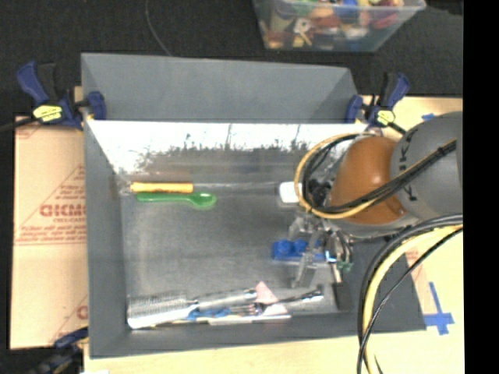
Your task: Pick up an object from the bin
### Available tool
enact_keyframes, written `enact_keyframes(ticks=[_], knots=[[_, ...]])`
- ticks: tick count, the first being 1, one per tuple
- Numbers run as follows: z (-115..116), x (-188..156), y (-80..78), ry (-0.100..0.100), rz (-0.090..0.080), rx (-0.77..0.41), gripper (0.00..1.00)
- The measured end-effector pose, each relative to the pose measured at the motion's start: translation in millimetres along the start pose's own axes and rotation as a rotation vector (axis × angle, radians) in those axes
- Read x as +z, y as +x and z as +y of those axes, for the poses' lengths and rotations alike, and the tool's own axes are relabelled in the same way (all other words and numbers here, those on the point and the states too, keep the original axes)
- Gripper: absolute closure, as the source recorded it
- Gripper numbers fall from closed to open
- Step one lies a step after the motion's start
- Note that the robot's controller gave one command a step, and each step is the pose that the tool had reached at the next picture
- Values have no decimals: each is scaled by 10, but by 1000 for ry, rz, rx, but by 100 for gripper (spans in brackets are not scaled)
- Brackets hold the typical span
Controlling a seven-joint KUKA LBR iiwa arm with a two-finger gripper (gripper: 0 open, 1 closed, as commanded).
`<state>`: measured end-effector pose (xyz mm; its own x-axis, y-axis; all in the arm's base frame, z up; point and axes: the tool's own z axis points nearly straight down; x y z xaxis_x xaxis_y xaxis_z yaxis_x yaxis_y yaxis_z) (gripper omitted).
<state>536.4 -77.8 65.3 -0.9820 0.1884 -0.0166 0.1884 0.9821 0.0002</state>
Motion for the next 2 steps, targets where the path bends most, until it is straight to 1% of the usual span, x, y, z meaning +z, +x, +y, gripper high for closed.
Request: enact_keyframes(ticks=[1,2], knots=[[-17,-14,-34,2,-5,-8,100],[-17,-15,-34,2,-5,-8,100]])
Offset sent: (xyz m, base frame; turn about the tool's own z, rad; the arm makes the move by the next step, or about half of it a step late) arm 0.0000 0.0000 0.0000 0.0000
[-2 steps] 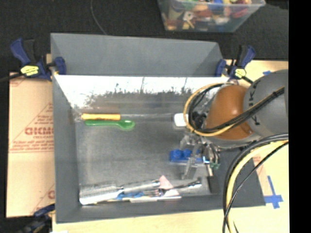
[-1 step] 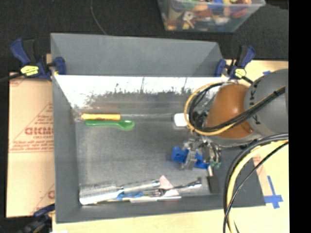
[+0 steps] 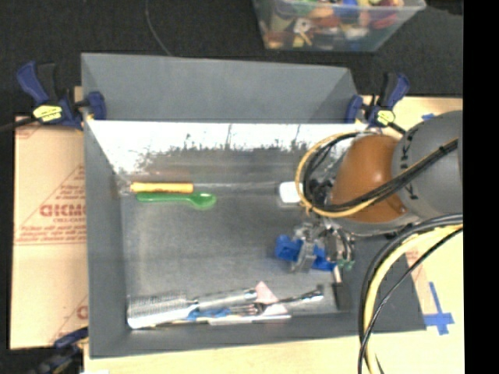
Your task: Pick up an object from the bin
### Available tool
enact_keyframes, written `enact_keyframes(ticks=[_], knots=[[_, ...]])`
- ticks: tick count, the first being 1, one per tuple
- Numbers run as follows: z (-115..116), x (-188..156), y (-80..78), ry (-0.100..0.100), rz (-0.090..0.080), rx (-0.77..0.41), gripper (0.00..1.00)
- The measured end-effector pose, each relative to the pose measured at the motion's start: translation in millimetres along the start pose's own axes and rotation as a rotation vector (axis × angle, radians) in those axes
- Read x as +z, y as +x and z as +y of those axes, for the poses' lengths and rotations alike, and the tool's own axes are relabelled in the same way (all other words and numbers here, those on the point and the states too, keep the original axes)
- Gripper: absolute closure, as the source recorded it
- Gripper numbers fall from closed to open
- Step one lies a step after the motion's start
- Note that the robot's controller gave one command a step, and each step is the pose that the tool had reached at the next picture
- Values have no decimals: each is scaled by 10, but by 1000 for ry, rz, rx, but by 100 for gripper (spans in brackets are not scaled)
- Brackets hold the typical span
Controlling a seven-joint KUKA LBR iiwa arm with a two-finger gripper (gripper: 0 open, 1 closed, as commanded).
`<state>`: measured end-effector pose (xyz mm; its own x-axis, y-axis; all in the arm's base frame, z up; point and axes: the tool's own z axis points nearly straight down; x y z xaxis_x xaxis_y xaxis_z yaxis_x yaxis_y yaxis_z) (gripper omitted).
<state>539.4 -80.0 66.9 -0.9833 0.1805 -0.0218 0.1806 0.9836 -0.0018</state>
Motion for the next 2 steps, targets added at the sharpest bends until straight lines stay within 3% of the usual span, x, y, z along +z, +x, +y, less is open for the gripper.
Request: enact_keyframes(ticks=[1,2], knots=[[-3,-318,20,0,9,0,100],[-7,-854,8,-1,10,-2,100]])
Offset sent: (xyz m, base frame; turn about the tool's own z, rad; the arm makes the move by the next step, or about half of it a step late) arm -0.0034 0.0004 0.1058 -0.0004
